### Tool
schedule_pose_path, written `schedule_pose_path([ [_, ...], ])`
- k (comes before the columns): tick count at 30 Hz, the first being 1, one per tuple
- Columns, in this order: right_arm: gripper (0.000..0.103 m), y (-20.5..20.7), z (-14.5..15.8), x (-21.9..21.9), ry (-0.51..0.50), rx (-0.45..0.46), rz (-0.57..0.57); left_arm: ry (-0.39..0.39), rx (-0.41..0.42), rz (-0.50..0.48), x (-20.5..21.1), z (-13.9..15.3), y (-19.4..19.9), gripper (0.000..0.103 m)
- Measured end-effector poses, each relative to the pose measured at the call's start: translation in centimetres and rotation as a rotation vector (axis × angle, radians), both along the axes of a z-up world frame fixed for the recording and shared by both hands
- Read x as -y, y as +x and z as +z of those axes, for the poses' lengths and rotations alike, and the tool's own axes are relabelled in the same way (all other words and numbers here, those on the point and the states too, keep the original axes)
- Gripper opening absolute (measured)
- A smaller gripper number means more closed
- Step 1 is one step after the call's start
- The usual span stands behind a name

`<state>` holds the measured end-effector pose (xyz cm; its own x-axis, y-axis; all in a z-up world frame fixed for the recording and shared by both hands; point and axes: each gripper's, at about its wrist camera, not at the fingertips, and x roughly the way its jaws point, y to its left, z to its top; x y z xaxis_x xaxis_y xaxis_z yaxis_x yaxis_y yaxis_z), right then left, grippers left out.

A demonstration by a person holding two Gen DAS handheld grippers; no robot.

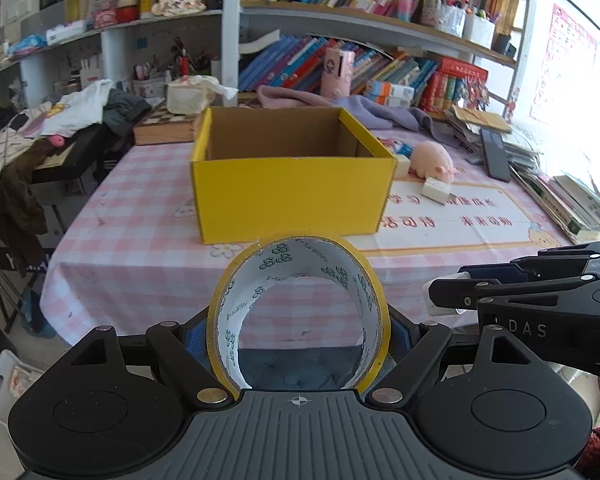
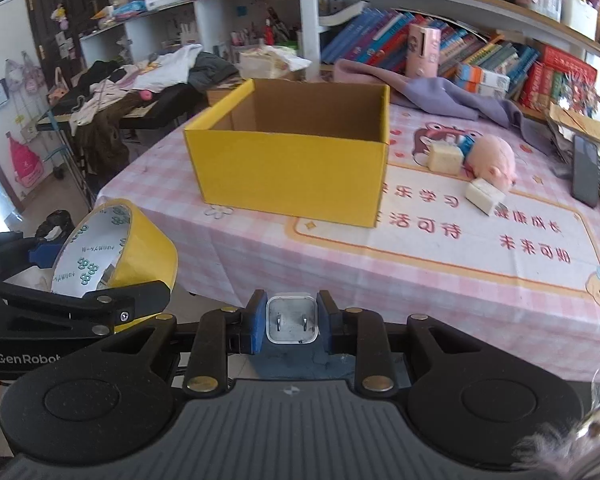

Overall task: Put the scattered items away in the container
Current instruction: 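Lift the tape roll with the left tool while the right tool carries the plug toward the yellow box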

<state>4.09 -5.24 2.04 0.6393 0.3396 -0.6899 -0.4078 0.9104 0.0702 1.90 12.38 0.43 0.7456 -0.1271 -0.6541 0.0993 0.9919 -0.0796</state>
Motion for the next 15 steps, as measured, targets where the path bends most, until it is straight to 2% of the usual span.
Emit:
schedule_pose_path([
  [7, 0.025, 1.4, 1.1, -1.2, 0.0, 0.044, 0.013, 0.003, 0.05, 0.031, -1.4, 1.0, 0.4, 0.083],
  [15, 0.025, 6.2, 3.5, -1.0, 0.016, 0.132, 0.016, 0.023, 0.133, -0.004, -1.7, 4.0, 4.9, 0.083],
])
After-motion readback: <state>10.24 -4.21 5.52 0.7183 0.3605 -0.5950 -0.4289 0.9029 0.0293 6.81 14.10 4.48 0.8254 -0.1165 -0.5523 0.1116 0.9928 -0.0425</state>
